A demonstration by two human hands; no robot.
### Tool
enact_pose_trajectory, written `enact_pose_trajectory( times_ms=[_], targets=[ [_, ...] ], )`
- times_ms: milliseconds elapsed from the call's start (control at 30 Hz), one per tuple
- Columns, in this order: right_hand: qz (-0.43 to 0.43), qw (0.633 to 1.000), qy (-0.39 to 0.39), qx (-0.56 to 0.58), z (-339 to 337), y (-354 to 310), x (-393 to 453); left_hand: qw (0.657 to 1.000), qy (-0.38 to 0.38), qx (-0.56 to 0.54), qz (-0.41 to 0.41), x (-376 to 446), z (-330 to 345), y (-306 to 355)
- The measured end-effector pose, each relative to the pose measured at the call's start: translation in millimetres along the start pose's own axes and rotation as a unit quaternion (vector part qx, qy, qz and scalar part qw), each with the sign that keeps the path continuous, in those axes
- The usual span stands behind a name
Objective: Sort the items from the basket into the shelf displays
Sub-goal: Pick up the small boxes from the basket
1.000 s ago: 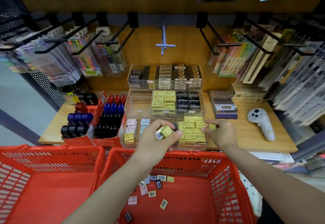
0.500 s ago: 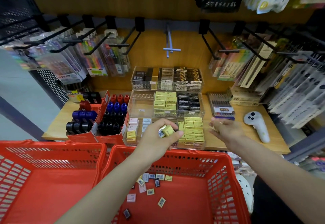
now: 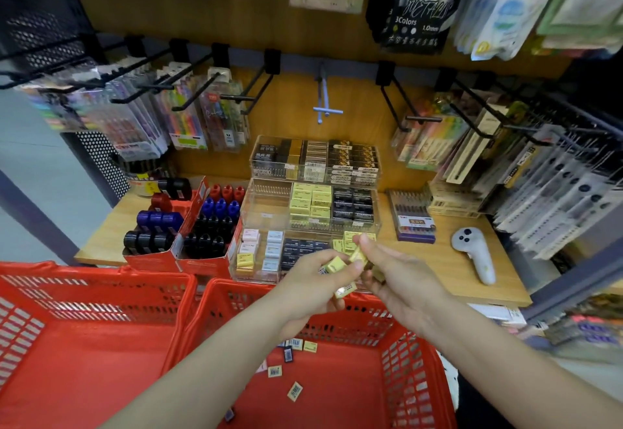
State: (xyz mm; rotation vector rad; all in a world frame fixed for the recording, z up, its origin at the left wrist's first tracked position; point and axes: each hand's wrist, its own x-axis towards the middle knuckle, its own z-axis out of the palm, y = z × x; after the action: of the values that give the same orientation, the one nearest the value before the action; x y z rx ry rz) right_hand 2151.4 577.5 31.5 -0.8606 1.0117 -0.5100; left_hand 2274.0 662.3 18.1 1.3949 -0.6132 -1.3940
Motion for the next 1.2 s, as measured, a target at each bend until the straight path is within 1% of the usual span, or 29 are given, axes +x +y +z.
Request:
enact_pose_trajectory(
  times_ms=[100,167,200,267,333,400,467,533,600,633,700,833,1000,1067,1200],
  targets=[
    [-0.021,0.999,-0.024,-0.029,0,2,-1,1.0,-0.004,-0.002,0.005,1,-3,3],
    [-0.081,0.988,-0.056,-0.121,-7,-3,0,1.0,0.003,0.01,-0.001,4,-6,5],
    [-0.124,0.972,-0.077,-0.187,-12,-7,2,1.0,0.01,0.01,-0.007,5,-8,6],
    [-0.199,0.926,-0.113,-0.3,-24,-16,6,1.0,0.013,0.007,-0.02,8,-11,8],
    [-0.237,0.888,-0.13,-0.372,-35,-18,11,0.999,0.003,0.011,-0.03,9,-13,9],
    [-0.285,0.841,-0.106,-0.448,-43,-14,19,0.999,0.01,0.022,-0.032,11,-14,7],
    [-0.323,0.795,-0.044,-0.511,-53,-5,34,0.997,0.043,0.055,-0.029,14,-15,3],
    [-0.337,0.772,0.032,-0.537,-63,3,54,0.995,0.072,0.059,-0.027,17,-18,1],
    [-0.33,0.758,0.083,-0.556,-69,13,72,0.995,0.083,0.039,-0.028,19,-20,0],
    [-0.32,0.754,0.096,-0.566,-70,19,80,0.995,0.085,0.038,-0.027,20,-21,0],
    [-0.299,0.755,0.107,-0.574,-68,33,91,0.996,0.081,0.042,-0.026,21,-23,-1],
    [-0.312,0.751,0.139,-0.566,-63,49,98,0.996,0.07,0.041,-0.026,21,-23,-2],
    [-0.327,0.746,0.127,-0.566,-64,52,97,0.997,0.071,0.035,-0.022,22,-25,-4],
    [-0.339,0.74,0.136,-0.565,-64,53,97,0.997,0.07,0.031,-0.022,22,-25,-4],
    [-0.35,0.741,0.159,-0.551,-57,54,102,0.997,0.072,0.031,-0.025,22,-25,-3]
  ],
)
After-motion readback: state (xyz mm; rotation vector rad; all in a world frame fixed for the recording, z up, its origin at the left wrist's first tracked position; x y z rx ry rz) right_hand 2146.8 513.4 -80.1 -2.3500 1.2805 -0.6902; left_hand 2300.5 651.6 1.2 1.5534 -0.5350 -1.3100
